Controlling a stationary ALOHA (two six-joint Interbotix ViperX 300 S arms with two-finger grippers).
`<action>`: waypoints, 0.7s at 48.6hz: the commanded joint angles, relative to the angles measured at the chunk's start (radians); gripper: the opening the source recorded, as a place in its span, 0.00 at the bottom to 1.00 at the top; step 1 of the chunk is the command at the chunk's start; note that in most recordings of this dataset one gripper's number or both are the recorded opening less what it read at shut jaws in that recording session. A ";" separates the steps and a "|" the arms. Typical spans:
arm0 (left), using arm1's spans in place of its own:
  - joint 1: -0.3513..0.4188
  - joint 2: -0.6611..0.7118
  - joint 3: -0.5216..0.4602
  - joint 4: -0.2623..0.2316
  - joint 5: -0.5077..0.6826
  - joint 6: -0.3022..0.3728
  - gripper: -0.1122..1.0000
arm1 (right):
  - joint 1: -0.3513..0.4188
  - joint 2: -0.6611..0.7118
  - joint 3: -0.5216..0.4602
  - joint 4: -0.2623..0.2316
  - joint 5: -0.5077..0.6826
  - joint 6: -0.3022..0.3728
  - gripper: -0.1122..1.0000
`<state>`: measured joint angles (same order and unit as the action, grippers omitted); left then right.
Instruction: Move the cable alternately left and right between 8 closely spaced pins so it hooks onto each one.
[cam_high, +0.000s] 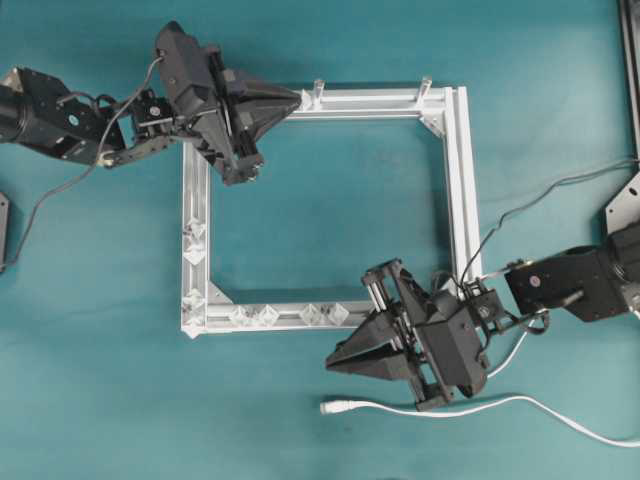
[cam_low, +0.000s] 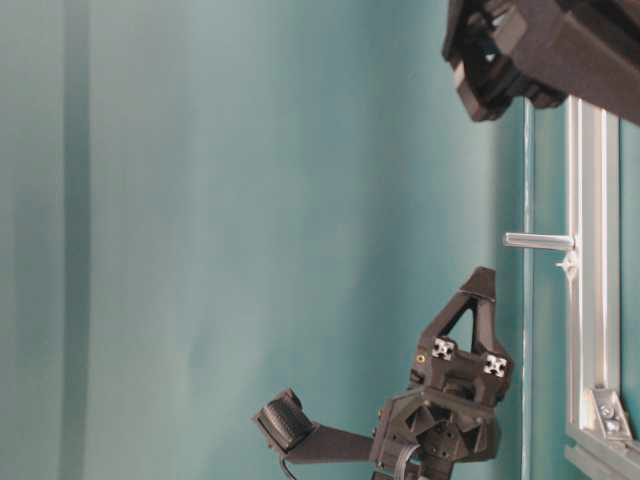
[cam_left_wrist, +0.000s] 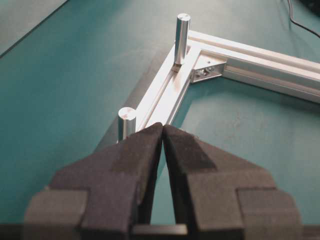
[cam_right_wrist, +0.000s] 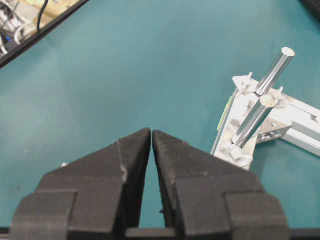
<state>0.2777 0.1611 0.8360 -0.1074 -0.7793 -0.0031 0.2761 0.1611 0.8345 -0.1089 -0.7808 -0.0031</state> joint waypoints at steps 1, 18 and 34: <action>-0.008 -0.066 -0.029 0.034 0.034 0.002 0.23 | 0.012 -0.021 -0.020 -0.003 -0.006 0.017 0.27; -0.041 -0.224 -0.055 0.035 0.314 0.003 0.10 | 0.041 -0.149 -0.078 -0.005 0.331 0.023 0.10; -0.084 -0.383 0.005 0.035 0.538 -0.002 0.10 | 0.086 -0.198 -0.210 0.000 0.815 0.091 0.10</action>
<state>0.1994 -0.1687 0.8330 -0.0736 -0.2792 -0.0031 0.3513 -0.0169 0.6734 -0.1104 -0.0353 0.0690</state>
